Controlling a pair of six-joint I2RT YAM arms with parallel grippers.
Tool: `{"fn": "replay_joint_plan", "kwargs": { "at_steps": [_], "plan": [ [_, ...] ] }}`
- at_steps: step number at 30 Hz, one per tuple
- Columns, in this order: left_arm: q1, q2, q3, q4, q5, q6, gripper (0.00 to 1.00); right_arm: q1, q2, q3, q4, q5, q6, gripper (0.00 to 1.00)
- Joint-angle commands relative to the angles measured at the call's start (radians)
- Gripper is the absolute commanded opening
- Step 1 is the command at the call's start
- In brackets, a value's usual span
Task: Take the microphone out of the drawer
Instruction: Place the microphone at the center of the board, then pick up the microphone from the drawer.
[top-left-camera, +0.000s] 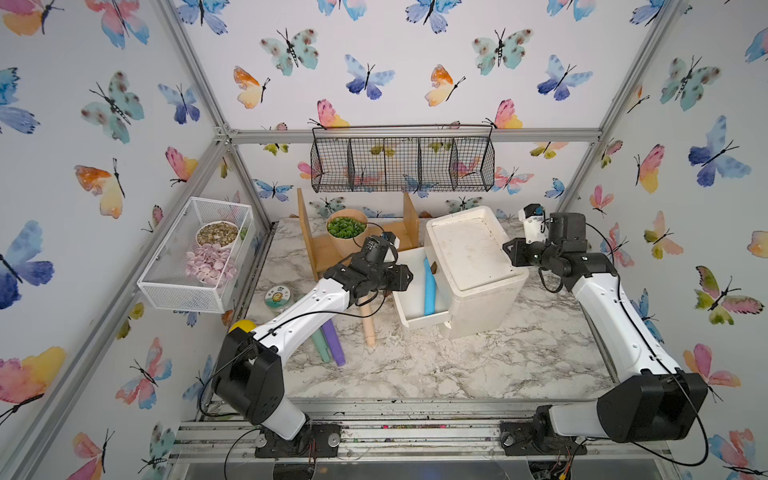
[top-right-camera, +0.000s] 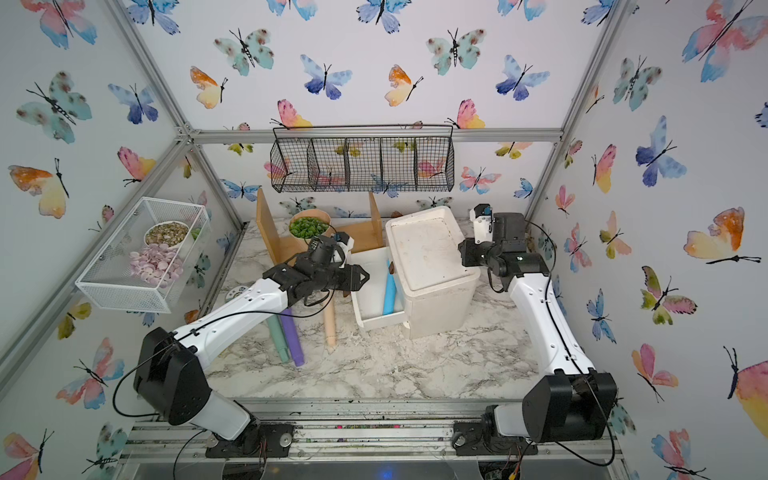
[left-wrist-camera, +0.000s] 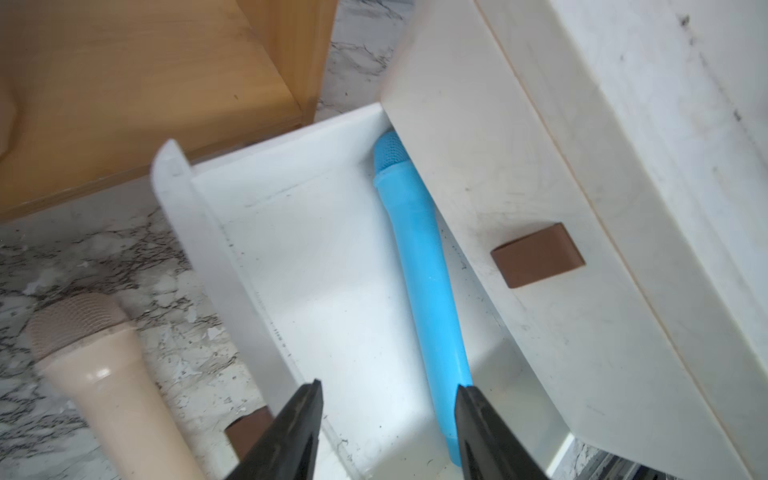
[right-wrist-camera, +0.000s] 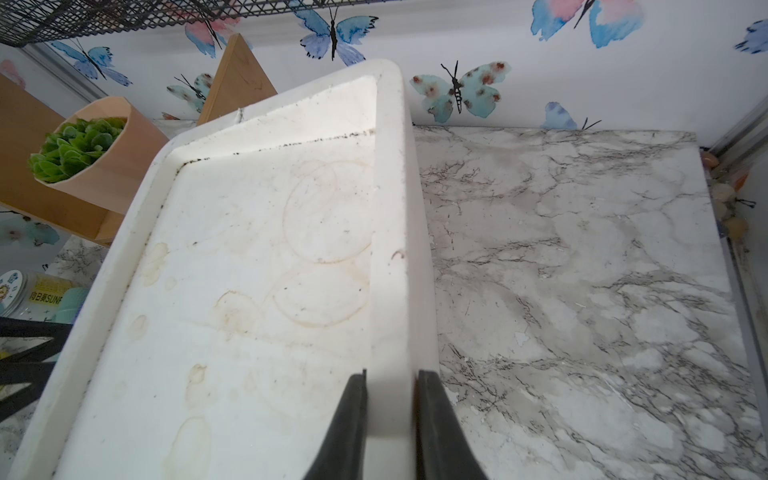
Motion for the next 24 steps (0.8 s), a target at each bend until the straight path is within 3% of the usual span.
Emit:
{"fn": "replay_joint_plan", "kwargs": {
  "at_steps": [1, 11, 24],
  "plan": [
    [-0.048, 0.048, 0.054, -0.068, -0.026, 0.063, 0.56, 0.006, 0.019, -0.01, 0.035, -0.119, 0.083, 0.09],
    [-0.109, 0.185, 0.141, -0.082, -0.048, 0.068, 0.57, 0.005, 0.015, -0.02, 0.041, -0.116, 0.081, 0.09],
    [-0.175, 0.302, 0.186, -0.079, -0.181, 0.083, 0.57, 0.005, 0.015, -0.033, 0.049, -0.115, 0.081, 0.09]
  ]
}}
